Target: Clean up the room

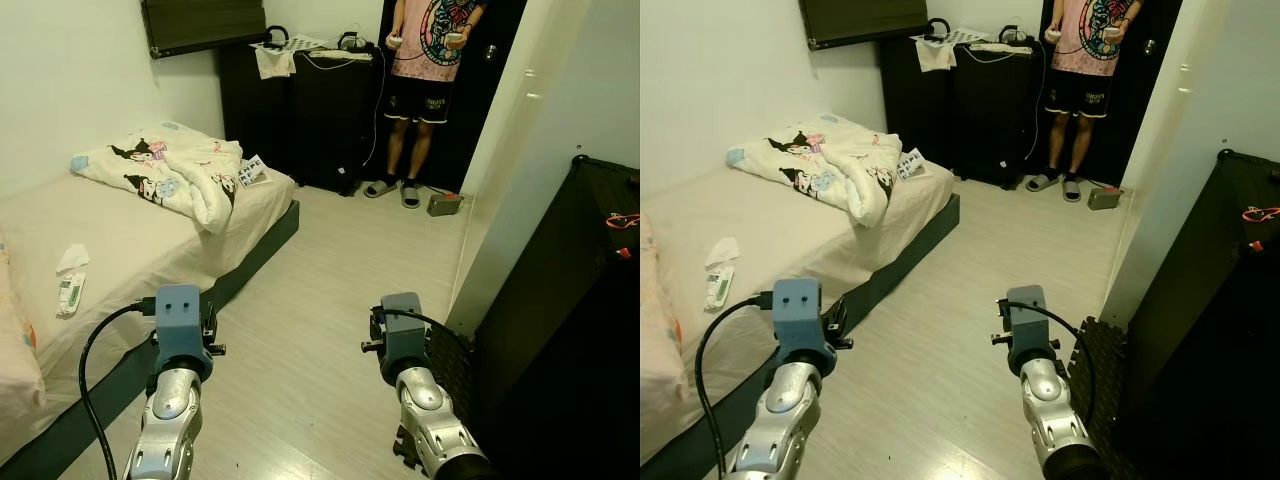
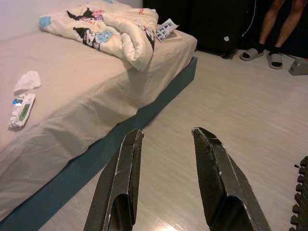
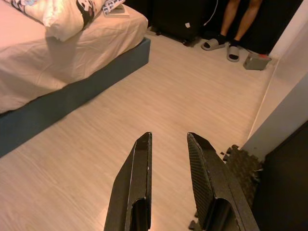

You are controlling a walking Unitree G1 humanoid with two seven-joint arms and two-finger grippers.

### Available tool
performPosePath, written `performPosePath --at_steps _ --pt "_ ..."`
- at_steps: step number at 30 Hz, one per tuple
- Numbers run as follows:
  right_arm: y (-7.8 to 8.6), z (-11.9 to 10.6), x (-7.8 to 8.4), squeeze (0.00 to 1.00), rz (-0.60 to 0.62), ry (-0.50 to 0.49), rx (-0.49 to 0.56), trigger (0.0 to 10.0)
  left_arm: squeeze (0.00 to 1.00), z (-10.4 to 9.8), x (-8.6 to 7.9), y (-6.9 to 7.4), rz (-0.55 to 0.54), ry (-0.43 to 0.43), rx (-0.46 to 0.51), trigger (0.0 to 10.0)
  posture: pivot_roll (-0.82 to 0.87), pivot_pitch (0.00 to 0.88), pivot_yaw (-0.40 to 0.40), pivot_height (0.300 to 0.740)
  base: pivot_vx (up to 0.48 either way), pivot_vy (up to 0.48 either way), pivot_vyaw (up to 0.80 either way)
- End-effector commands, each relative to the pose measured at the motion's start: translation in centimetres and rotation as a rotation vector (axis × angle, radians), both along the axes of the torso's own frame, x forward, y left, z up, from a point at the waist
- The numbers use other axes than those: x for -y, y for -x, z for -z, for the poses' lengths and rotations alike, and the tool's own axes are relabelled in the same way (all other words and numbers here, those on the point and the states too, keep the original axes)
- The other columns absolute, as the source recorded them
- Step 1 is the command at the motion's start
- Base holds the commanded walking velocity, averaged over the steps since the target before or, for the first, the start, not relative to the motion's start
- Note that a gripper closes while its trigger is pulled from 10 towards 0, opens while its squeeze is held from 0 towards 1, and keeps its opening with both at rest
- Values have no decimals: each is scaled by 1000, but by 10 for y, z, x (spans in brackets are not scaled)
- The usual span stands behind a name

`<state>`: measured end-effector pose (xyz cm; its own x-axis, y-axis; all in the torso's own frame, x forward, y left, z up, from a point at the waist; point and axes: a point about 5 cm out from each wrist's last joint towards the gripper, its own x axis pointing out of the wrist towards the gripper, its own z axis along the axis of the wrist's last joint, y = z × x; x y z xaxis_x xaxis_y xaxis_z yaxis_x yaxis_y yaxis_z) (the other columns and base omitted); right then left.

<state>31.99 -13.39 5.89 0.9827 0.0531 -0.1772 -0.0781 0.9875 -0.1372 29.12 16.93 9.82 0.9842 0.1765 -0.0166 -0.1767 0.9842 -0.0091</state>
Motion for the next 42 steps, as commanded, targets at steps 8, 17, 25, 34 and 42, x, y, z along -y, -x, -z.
performPosePath --at_steps 8,17,25,34,42 --pt "0 2 2 0 28 36 -2 10000 0 4 1 -3 5 -34 -45 10000 0 0 -27 740 0 0 0" --pt "-1 -1 0 0 25 38 10 10000 0 2 0 -4 0 -46 -31 10000 2 0 -24 740 0 0 0" --pt "0 1 -1 0 24 32 3 10000 0 1 0 -4 13 -45 -33 10000 2 1 -23 740 0 0 0" --pt "0 0 -2 0 22 29 4 10000 0 2 -2 -4 3 -39 -34 10000 1 3 -23 740 218 0 0" --pt "0 1 -2 0 19 31 2 10000 0 3 -3 -3 -1 -41 -38 10000 1 4 -23 740 292 0 0"
